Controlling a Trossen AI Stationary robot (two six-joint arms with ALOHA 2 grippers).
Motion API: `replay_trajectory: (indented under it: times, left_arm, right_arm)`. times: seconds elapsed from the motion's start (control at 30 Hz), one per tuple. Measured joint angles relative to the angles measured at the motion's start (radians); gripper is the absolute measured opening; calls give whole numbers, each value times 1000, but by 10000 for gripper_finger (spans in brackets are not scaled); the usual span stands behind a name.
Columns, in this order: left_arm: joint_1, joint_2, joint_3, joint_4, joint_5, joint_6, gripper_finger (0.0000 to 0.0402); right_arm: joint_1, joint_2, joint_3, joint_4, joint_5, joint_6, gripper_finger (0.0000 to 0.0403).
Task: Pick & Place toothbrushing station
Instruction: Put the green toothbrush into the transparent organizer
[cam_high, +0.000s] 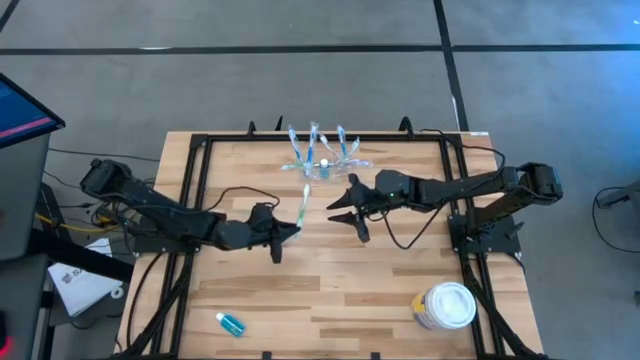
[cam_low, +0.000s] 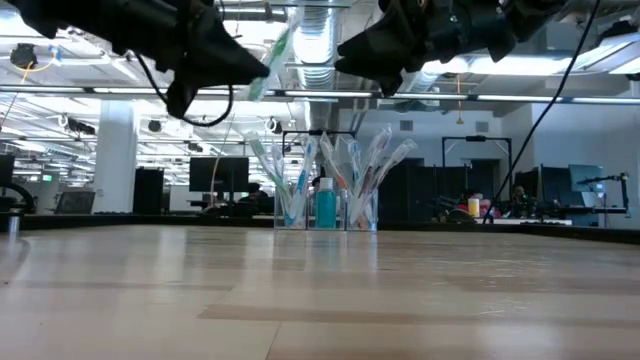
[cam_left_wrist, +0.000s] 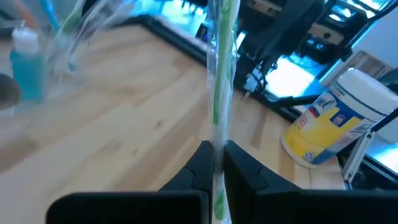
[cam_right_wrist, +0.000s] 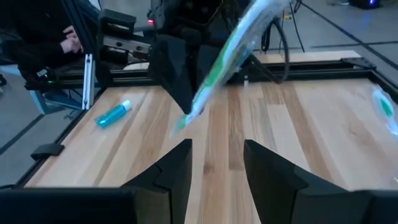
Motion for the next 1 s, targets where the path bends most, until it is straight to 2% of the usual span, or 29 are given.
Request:
replay_trajectory:
  times: [0.63,1.0]
  left_arm:
    - [40,305,2,603,19,393,7]
    - [84,403,145,616,69,522,8]
  right_arm:
    - [17,0,0,67,0,0,136]
    - [22,0,0,69,-1,0,135]
